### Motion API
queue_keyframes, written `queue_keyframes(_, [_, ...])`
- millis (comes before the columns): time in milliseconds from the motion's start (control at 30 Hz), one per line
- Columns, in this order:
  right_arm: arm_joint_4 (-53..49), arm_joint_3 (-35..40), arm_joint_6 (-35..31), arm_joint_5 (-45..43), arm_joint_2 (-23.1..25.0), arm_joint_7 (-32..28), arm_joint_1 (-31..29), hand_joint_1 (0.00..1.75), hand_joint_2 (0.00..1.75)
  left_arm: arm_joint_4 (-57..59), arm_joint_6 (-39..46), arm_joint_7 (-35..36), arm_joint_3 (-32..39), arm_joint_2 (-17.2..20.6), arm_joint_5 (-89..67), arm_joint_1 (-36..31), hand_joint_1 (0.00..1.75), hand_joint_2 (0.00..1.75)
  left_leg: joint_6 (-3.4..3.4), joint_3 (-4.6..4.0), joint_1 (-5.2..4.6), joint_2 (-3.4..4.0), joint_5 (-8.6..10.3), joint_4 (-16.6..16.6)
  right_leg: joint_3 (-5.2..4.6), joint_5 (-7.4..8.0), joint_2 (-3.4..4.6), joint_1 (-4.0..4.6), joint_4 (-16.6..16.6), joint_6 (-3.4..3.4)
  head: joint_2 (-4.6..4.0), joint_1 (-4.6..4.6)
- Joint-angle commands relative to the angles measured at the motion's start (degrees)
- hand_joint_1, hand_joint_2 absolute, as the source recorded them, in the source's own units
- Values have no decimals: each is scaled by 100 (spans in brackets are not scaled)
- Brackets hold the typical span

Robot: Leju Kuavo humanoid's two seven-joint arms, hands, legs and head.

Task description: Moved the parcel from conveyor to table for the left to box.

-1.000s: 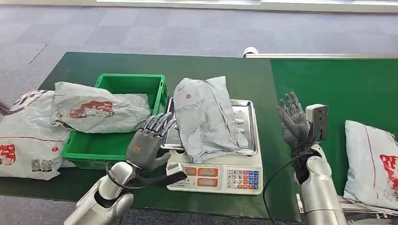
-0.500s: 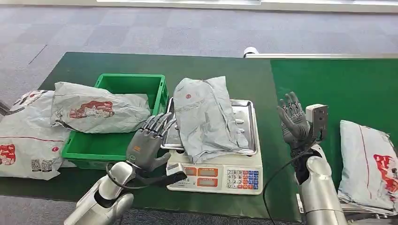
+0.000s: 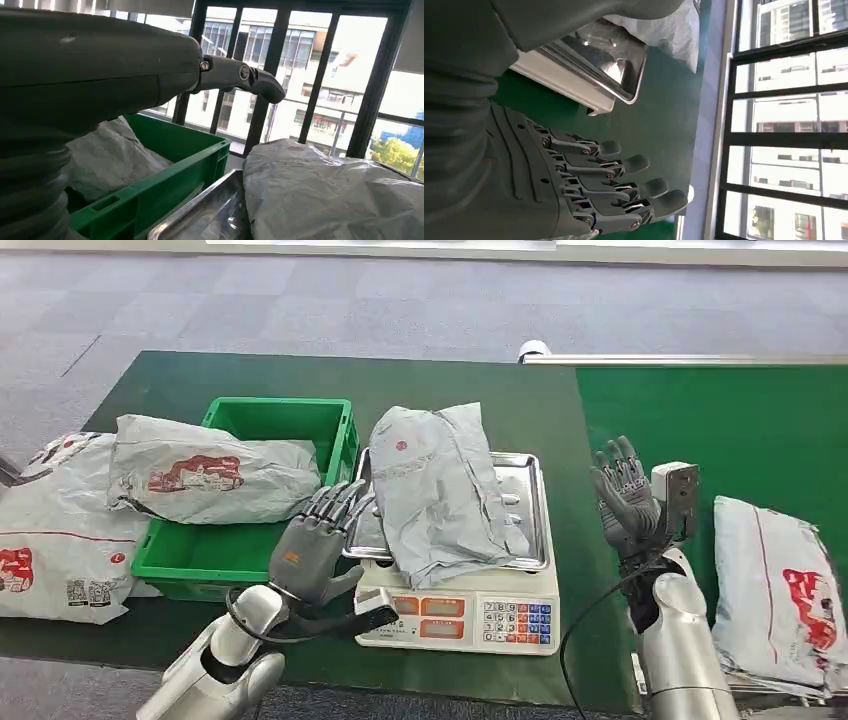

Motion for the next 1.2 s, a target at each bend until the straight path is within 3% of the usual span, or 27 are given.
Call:
queue_keyframes(33, [384,6,-10,-4,124,22,-239,0,175,162,-67,-1,204,7,-31,-49,0,175,1,22,5,15,-6,-8,19,0,7,8,-11,-9,2,0])
queue_keyframes(1200, [384,6,-10,-4,124,22,-239,0,175,162,-67,-1,204,7,-31,-49,0,175,1,11,2,11,-3,-5,8,1,6,4,-6,-6,2,0])
